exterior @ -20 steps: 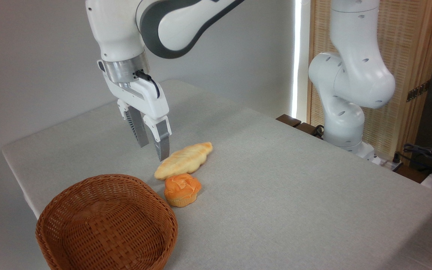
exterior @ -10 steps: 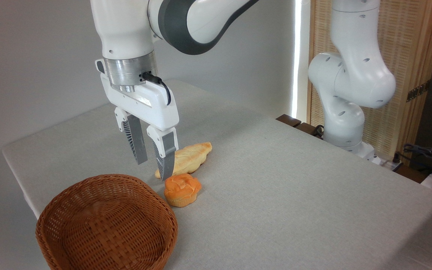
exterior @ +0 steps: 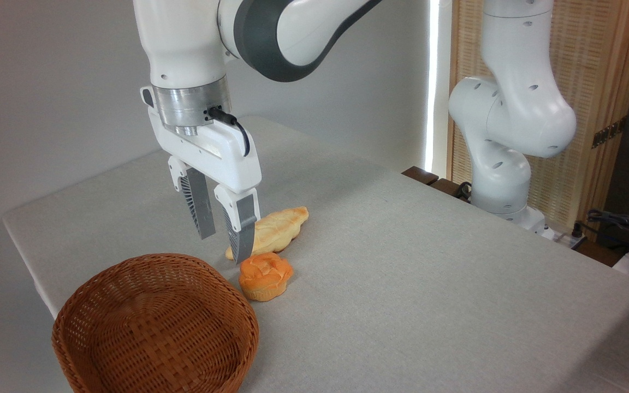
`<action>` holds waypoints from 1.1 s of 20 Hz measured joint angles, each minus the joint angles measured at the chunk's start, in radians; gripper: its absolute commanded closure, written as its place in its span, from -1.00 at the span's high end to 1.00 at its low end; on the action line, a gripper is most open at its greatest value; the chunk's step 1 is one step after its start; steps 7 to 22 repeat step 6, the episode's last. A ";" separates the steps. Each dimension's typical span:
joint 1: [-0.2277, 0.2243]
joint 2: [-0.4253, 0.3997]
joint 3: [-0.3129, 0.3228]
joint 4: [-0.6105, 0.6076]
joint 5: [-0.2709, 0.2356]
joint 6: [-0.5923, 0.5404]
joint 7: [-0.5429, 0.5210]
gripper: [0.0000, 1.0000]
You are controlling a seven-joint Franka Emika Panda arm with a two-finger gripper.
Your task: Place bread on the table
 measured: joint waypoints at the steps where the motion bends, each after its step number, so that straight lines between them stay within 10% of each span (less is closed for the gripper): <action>1: 0.000 0.000 0.005 0.000 -0.019 0.000 0.001 1.00; 22: 0.000 0.000 0.024 0.000 -0.047 0.000 0.020 1.00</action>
